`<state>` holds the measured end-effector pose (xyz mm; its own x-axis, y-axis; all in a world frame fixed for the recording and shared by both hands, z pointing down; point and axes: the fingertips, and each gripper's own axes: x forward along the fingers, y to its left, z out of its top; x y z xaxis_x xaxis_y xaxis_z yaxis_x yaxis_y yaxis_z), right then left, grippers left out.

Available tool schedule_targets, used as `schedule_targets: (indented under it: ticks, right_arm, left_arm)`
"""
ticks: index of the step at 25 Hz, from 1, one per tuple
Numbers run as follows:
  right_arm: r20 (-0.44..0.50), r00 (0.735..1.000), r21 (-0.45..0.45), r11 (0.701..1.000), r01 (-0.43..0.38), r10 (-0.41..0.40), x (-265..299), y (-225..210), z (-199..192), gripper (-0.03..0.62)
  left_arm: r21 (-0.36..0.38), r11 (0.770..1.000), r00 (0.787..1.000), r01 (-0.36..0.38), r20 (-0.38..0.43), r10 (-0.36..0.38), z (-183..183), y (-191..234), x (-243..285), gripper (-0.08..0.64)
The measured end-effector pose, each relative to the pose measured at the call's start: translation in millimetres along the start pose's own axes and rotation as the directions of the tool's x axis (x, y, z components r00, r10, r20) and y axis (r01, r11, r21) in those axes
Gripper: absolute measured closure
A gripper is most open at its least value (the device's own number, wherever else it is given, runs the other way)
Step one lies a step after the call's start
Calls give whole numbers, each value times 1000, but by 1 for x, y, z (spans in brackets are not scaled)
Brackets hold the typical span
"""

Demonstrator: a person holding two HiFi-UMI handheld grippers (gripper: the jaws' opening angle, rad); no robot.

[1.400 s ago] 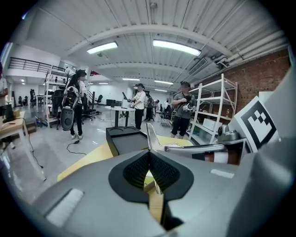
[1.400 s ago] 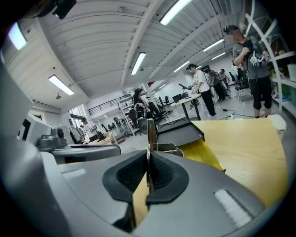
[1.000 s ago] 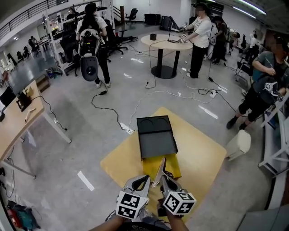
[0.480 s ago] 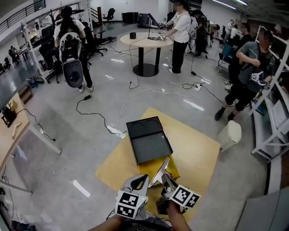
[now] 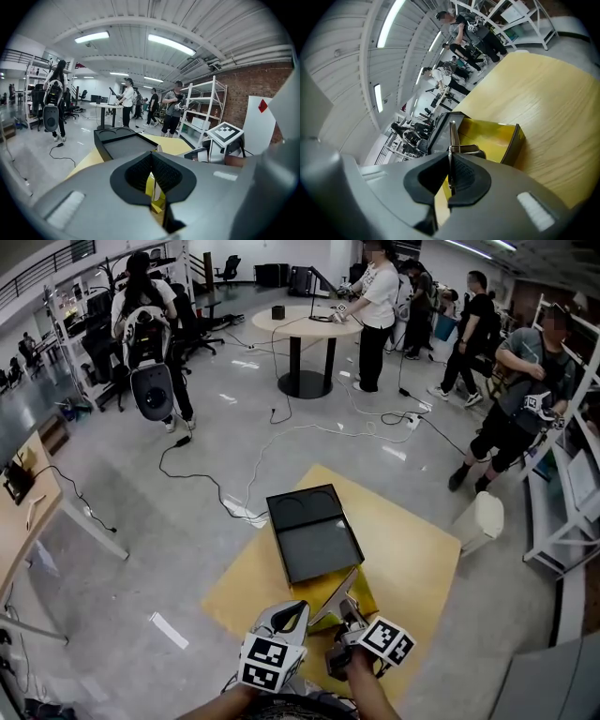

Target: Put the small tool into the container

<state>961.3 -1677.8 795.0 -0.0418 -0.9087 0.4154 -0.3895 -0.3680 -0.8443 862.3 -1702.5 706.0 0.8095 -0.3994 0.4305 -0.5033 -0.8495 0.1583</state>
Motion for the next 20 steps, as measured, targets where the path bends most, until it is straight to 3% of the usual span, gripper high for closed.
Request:
schedule_targets:
  ticks: [3, 6, 12, 17, 20]
  right_arm:
    - [-15, 999, -6, 999, 33, -34, 22, 18, 21, 584]
    - [-27, 997, -29, 997, 71, -72, 18, 2, 30, 584]
    - [-50, 990, -70, 989, 130, -134, 100, 9, -35, 584]
    - [-63, 986, -87, 985, 150, -155, 100, 25, -61, 584]
    - [-72, 983, -111, 981, 159, -167, 103, 42, -55, 584]
  left_arm:
    - [-1, 1000, 1000, 4, -10, -4, 33, 16, 12, 552]
    - [14, 1000, 1000, 10, -13, -10, 31, 0, 25, 552]
    - [22, 1000, 1000, 19, -17, -19, -4, 90, 17, 552]
    - [24, 1000, 1000, 18, -13, -17, -1, 103, -11, 552]
    - [28, 999, 1000, 18, -13, -18, 17, 106, -14, 552]
